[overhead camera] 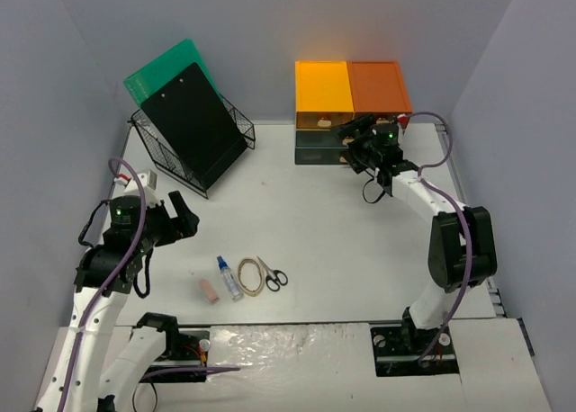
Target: Organize the desk
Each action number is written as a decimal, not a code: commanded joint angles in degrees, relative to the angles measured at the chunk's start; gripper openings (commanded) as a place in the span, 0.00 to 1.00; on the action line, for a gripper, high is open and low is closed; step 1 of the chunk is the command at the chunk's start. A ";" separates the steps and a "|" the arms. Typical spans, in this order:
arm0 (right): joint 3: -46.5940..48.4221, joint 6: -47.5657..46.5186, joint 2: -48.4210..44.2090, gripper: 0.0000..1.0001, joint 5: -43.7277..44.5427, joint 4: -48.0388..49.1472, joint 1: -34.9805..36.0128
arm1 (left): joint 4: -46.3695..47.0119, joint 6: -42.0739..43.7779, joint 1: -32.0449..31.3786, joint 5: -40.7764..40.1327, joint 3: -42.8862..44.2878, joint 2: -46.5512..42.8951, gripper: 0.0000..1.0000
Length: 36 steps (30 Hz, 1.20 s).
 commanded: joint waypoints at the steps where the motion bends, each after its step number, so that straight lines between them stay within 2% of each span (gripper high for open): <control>1: 2.87 7.61 0.69 0.95 1.59 12.75 -2.40 | 4.37 -0.81 -0.38 1.67 2.70 1.28 0.80; 9: 3.26 13.42 3.38 0.91 -0.13 20.88 -3.90 | 4.54 -0.03 -1.14 1.68 3.56 2.65 0.80; 26: -1.13 16.14 -0.57 0.87 -2.53 20.45 -14.68 | 4.67 0.14 -1.49 1.15 4.71 3.45 0.80; 30: -1.60 16.17 -0.32 0.81 -3.17 20.89 -15.21 | 4.80 -0.01 -1.49 1.15 4.64 3.54 0.80; 36: -1.72 16.39 0.31 0.65 -4.28 21.73 -16.08 | 4.63 -0.21 -1.49 1.07 4.45 2.98 0.79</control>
